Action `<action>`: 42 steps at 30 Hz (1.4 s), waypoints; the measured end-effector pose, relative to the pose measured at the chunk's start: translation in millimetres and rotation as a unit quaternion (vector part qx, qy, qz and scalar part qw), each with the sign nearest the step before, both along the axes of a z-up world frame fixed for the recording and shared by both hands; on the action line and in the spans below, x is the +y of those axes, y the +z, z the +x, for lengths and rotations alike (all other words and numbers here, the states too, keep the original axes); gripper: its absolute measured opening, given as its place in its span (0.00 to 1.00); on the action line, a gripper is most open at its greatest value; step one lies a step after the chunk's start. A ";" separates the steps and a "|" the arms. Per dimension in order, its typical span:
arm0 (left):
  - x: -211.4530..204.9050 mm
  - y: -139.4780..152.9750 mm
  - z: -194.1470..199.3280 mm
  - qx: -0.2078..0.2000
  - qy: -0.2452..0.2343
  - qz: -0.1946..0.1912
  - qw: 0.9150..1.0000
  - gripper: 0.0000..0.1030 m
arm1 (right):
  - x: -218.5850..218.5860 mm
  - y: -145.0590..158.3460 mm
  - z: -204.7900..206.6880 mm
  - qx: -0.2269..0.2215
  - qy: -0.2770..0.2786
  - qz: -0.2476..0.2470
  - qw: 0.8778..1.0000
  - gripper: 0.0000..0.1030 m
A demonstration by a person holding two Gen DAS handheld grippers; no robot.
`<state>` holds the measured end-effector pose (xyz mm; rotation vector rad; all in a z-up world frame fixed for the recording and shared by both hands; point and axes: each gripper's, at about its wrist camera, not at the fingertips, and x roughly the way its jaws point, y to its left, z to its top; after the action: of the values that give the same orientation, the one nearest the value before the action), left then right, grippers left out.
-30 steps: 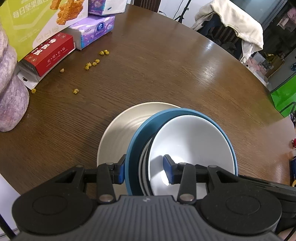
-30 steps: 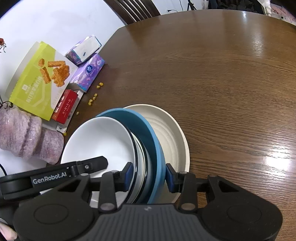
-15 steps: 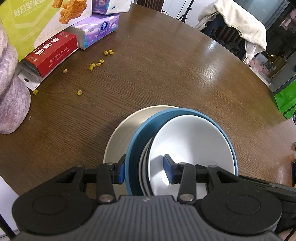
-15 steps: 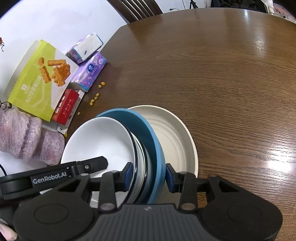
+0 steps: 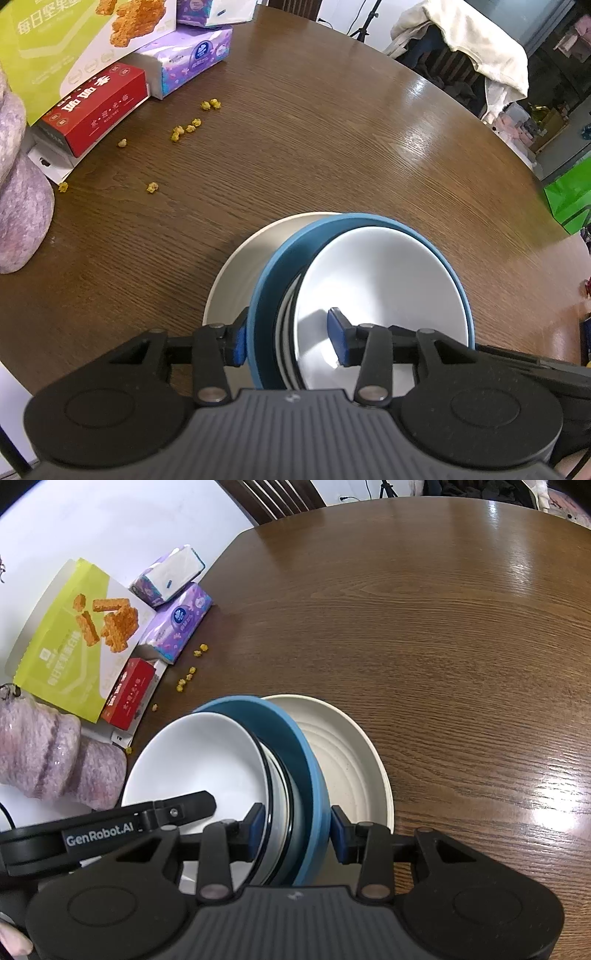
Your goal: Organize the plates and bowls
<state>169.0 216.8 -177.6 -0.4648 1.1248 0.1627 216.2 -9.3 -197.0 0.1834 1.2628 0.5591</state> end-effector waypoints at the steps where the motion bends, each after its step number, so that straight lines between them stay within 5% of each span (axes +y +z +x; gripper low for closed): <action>1: -0.3 0.9 -0.4 -0.002 -0.001 -0.001 1.000 0.46 | 0.6 0.1 0.0 0.000 0.001 -0.001 1.000 0.36; 10: -6.1 16.6 -8.1 -0.038 -0.016 0.023 0.999 0.71 | 1.9 11.6 -4.0 -0.026 0.018 -0.013 0.999 0.37; 15: -4.4 26.0 -15.4 -0.062 -0.010 0.034 0.997 0.86 | -9.5 20.9 -7.0 -0.044 0.014 -0.012 0.999 0.54; 19: -6.8 35.6 -22.3 -0.084 -0.007 0.051 0.995 0.96 | -19.7 28.9 -12.3 -0.059 0.010 -0.008 0.998 0.78; 25: -19.3 51.1 -36.1 -0.128 -0.016 0.086 0.988 1.00 | -29.3 45.0 -28.4 -0.098 0.011 -0.005 0.995 1.00; 42: -67.2 85.3 -100.2 -0.259 -0.042 0.144 0.954 1.00 | -111.2 76.3 -103.5 -0.241 -0.069 -0.023 0.968 1.00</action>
<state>68.8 149.6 -92.2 -0.1797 0.5904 0.1182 112.7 -120.4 -120.8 0.0867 0.7827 0.4196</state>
